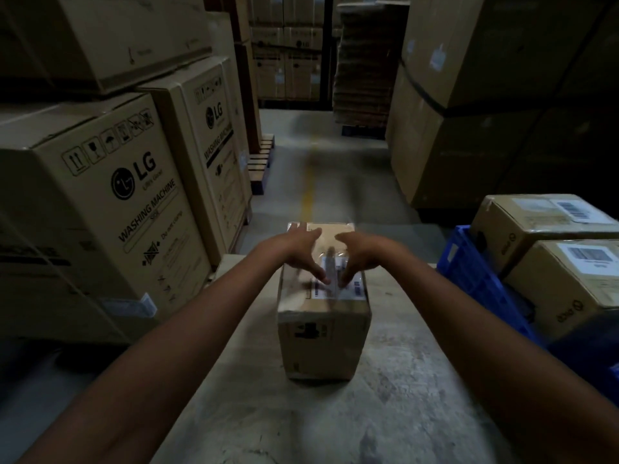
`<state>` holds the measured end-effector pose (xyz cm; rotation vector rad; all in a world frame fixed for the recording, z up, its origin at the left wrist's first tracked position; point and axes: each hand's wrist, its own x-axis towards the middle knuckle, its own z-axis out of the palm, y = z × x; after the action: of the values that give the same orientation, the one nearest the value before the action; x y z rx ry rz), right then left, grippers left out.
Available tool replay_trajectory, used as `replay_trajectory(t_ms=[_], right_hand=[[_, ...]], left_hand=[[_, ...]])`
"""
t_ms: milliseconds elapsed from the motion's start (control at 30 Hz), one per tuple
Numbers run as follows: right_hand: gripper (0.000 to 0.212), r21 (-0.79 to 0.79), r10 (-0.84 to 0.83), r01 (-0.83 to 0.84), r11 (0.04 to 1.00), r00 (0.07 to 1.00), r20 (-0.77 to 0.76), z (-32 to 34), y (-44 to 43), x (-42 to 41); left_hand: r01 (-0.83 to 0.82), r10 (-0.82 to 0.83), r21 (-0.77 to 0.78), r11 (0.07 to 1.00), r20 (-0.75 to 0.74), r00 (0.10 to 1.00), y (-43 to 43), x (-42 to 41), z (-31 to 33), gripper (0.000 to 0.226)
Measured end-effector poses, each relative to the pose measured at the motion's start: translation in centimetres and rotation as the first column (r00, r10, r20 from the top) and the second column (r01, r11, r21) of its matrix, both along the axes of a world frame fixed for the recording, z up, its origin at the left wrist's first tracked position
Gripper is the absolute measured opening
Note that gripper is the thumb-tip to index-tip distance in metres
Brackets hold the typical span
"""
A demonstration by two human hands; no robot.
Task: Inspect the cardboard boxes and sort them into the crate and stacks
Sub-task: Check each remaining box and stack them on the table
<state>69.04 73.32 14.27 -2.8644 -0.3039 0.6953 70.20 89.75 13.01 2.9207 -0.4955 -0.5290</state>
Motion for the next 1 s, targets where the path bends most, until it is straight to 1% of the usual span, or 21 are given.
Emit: replay_trajectory(t_ms=[100,200,233,333,367,467,500,567,633,700,767,800,833,867,900,933,967,1000], right_hand=[[0.089,-0.034,-0.002,0.001,0.999,0.999,-0.05,-1.0,0.3,0.9],[0.084,-0.059,0.015,-0.017,0.998,0.999,-0.038,-1.4,0.6,1.2],[0.088,-0.068,0.022,-0.024,0.997,0.999,-0.032,-1.4,0.6,1.4],[0.113,-0.088,0.036,-0.037,0.995,0.999,-0.016,-1.2,0.7,2.1],[0.114,-0.09,0.045,-0.048,0.995,0.998,-0.036,-1.0,0.7,2.4],[0.101,-0.119,0.077,-0.093,0.989,0.988,-0.131,-1.0,0.7,3.1],[0.102,-0.14,0.072,-0.091,0.986,0.988,-0.133,-1.1,0.8,3.3],[0.113,-0.17,0.064,-0.079,0.982,0.994,-0.093,-1.4,0.8,3.4],[0.124,-0.171,0.055,-0.06,0.983,0.998,-0.033,-1.8,0.9,3.4],[0.122,-0.129,0.061,-0.065,0.989,0.998,-0.034,-2.1,0.7,3.4],[0.118,-0.073,0.048,-0.05,0.996,0.998,-0.038,-2.6,0.1,3.2],[0.119,-0.013,0.032,-0.033,0.999,0.999,-0.034,-2.9,-0.3,2.9],[0.121,0.085,0.0,0.003,0.996,0.999,-0.037,-3.1,-0.7,2.3],[0.125,0.238,-0.049,0.06,0.969,0.997,-0.053,-3.6,-1.3,1.5],[0.128,0.409,-0.111,0.137,0.902,0.99,-0.087,-4.2,-1.8,0.3],[0.127,0.579,-0.179,0.222,0.785,0.975,-0.132,-5.3,-2.6,-0.9],[0.124,0.717,-0.231,0.32,0.619,0.947,-0.223,-6.5,-3.2,-2.2],[0.121,0.809,-0.253,0.427,0.404,0.902,-0.35,-7.8,-3.6,-3.4]], left_hand=[[-0.008,0.009,0.016,1.0,-0.02,1.0,0.0,0.4,-0.9,0.119],[0.006,-0.005,0.047,0.999,-0.028,1.0,0.0,0.3,-1.2,0.115],[0.007,-0.006,0.042,0.999,-0.024,1.0,0.0,0.3,-1.1,0.115],[-0.003,0.003,0.009,1.0,0.006,1.0,-0.3,1.3,-1.1,0.121],[0.004,-0.004,0.016,1.0,0.006,1.0,-0.4,1.8,-1.5,0.123],[0.026,-0.024,0.048,0.998,-0.038,0.999,-0.7,3.0,-3.3,0.13],[0.028,-0.025,0.053,0.998,-0.041,0.999,-0.7,3.2,-3.6,0.13],[0.035,-0.034,0.034,0.999,-0.03,0.999,-0.7,3.3,-3.9,0.128],[0.033,-0.031,-0.037,0.999,0.032,0.999,-0.3,2.5,-4.4,0.122],[0.039,-0.025,-0.117,0.992,0.122,0.992,0.3,1.5,-5.6,0.115],[0.052,-0.02,-0.158,0.986,0.197,0.98,0.9,0.5,-7.0,0.107],[0.048,-0.003,-0.175,0.983,0.247,0.969,1.1,0.0,-7.5,0.102],[0.02,0.045,-0.21,0.977,0.299,0.953,1.2,-0.4,-7.9,0.096],[-0.03,0.128,-0.281,0.959,0.34,0.932,1.3,-0.8,-8.1,0.092],[-0.102,0.245,-0.384,0.918,0.345,0.906,1.4,-1.1,-8.3,0.087],[-0.192,0.376,-0.497,0.846,0.302,0.876,1.4,-1.1,-8.7,0.085],[-0.313,0.509,-0.603,0.734,0.183,0.841,1.6,-0.9,-9.2,0.085],[-0.445,0.615,-0.681,0.582,0.01,0.788,1.8,-0.6,-9.7,0.089]])
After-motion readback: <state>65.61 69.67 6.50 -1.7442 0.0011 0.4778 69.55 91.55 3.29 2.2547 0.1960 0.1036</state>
